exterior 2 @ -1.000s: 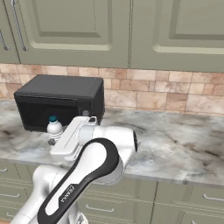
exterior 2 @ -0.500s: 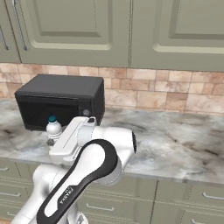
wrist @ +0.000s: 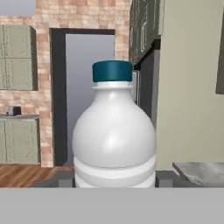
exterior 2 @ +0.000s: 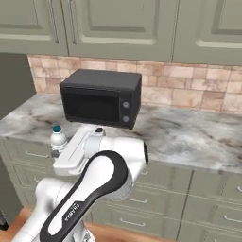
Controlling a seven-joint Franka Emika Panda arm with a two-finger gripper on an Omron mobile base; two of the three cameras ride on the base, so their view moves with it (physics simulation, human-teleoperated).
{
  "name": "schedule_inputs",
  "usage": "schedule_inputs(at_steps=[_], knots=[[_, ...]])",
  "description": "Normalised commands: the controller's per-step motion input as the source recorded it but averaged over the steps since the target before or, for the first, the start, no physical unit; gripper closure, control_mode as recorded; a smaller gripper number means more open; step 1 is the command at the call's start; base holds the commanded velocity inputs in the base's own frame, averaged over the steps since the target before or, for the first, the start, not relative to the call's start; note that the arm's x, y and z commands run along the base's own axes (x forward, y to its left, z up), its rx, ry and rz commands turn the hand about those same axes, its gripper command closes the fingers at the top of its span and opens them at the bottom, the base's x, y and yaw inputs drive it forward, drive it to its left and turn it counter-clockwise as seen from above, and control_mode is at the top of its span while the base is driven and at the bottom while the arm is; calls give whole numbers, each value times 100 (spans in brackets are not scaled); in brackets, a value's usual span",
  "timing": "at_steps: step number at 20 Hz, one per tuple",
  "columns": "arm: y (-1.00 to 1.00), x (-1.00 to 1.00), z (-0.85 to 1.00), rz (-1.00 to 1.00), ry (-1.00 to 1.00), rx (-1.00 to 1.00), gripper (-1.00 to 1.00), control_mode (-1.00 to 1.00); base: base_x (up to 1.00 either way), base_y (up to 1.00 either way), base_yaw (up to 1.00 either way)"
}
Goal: Take the bottled waters from the counter and place them in the freezer to freeze. Close the freezer door after placing the bottles.
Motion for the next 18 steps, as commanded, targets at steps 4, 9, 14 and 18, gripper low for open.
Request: schedule_inputs(at_steps=[4,9,14,18], knots=[[0,0,0,0,0,0,100,100,-83,79,39],[0,0,0,0,0,0,100,100,-61,99,16],[0,0,0,0,0,0,100,100,-2,100,1],[0,0,0,0,0,0,100,100,33,98,0]])
